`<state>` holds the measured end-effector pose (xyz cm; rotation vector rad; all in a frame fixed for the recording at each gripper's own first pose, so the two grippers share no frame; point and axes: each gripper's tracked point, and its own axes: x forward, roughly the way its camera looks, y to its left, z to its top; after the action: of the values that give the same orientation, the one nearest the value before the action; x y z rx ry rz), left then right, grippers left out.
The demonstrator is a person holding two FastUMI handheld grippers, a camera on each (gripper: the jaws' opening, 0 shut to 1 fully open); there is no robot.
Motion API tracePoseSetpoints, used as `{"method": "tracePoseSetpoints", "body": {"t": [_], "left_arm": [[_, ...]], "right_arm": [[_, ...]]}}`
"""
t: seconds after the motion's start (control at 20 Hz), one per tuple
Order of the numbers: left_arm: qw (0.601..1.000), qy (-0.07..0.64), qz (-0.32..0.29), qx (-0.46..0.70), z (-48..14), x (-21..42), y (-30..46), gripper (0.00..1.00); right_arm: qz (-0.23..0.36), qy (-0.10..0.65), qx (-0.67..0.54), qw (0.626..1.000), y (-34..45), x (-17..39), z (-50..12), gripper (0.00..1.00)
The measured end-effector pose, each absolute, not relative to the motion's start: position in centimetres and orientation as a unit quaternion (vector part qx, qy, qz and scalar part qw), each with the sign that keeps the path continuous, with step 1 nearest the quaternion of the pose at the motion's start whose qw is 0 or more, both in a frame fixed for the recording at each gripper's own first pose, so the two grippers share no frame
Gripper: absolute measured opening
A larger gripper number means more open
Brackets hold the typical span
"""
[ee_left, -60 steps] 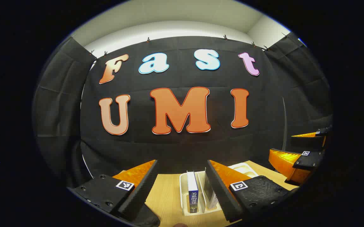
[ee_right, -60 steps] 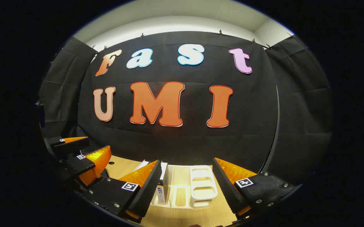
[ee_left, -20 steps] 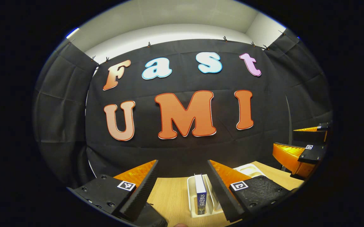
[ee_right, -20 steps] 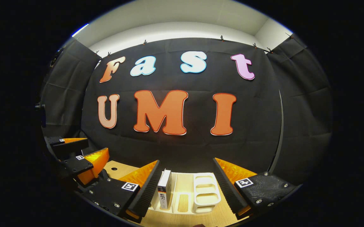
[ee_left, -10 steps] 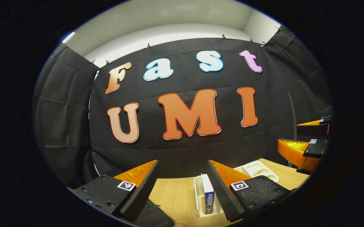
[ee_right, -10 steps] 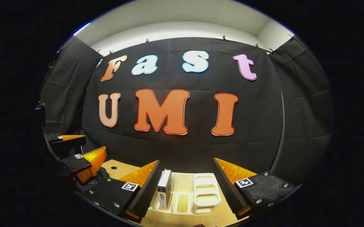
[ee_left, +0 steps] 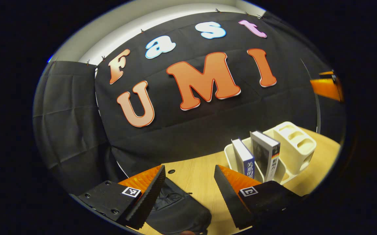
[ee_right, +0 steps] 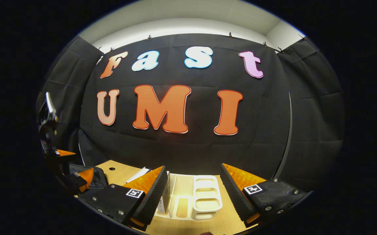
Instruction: Open the schoolbag, grab two books from the bookshelf and put them into the schoolbag.
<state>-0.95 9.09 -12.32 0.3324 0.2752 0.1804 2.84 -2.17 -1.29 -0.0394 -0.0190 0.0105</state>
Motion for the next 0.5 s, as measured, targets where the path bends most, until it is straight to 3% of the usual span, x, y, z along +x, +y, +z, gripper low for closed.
{"method": "tracePoseSetpoints", "body": {"t": [0.5], "left_arm": [[0.902, 0.259, 0.093, 0.333, -25.5, -5.2, 11.9, 0.94]], "right_arm": [[0.009, 0.045, -0.044, 0.998, -4.5, 6.0, -6.8, 0.95]]}}
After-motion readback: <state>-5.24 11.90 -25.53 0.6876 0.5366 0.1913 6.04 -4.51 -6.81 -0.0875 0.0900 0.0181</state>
